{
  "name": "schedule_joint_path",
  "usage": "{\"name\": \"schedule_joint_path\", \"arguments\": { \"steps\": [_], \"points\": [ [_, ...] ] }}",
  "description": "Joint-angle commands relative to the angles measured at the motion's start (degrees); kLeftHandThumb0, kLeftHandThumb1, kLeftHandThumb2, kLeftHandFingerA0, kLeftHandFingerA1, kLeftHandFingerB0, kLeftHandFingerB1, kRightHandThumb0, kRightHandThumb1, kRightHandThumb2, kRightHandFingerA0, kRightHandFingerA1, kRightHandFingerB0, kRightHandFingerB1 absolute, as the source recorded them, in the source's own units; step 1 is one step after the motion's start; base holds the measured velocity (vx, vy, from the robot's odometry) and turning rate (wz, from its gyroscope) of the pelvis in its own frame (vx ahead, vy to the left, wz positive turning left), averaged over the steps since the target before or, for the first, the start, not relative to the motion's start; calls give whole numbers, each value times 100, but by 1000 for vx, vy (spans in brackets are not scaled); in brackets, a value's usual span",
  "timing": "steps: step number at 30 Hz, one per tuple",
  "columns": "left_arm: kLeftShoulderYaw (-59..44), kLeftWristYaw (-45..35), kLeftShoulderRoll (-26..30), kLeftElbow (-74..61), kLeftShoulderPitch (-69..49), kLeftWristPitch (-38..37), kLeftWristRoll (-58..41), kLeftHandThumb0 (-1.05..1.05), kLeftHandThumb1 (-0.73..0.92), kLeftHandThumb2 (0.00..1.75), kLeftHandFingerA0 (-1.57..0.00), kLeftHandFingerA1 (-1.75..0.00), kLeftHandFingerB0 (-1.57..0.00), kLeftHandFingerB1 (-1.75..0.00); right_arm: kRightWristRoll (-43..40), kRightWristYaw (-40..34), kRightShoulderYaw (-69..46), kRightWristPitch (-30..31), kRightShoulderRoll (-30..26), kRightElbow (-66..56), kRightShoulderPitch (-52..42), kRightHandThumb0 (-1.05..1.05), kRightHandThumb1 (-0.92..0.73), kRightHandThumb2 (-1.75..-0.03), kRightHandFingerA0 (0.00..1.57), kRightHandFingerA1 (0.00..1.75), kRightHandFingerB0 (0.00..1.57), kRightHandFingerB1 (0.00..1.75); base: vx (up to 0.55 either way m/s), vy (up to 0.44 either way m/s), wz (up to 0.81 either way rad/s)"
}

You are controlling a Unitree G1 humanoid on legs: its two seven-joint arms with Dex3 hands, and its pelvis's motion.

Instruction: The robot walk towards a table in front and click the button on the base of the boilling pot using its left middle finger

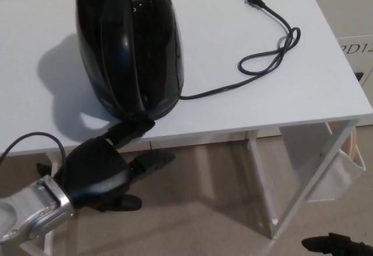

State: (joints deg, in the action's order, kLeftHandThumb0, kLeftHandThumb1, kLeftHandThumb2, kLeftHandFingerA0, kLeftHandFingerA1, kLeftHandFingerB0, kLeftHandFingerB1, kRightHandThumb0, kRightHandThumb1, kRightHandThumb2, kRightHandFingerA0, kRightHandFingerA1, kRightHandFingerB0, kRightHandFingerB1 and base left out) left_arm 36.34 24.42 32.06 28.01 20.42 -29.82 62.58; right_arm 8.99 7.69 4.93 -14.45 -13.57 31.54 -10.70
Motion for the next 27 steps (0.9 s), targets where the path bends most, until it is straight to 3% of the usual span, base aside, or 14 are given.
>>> {"name": "schedule_joint_path", "arguments": {
  "steps": [1, 27],
  "points": [
    [35, 15, 105, 66, -71, 81, 54, -78, 91, 73, -28, -31, -12, -26, 12, 5, 2, 65, -36, -1, -3, -29, -65, -59, 66, 51, 55, 46, 0, 0, 0],
    [231, 0, -81, 467, -173, 38, -99, -78, 92, 71, -27, -30, -11, -24, -32, 40, -61, 123, -115, -12, 60, -30, -65, -59, 67, 52, 56, 47, 0, 0, 0]
  ]
}}
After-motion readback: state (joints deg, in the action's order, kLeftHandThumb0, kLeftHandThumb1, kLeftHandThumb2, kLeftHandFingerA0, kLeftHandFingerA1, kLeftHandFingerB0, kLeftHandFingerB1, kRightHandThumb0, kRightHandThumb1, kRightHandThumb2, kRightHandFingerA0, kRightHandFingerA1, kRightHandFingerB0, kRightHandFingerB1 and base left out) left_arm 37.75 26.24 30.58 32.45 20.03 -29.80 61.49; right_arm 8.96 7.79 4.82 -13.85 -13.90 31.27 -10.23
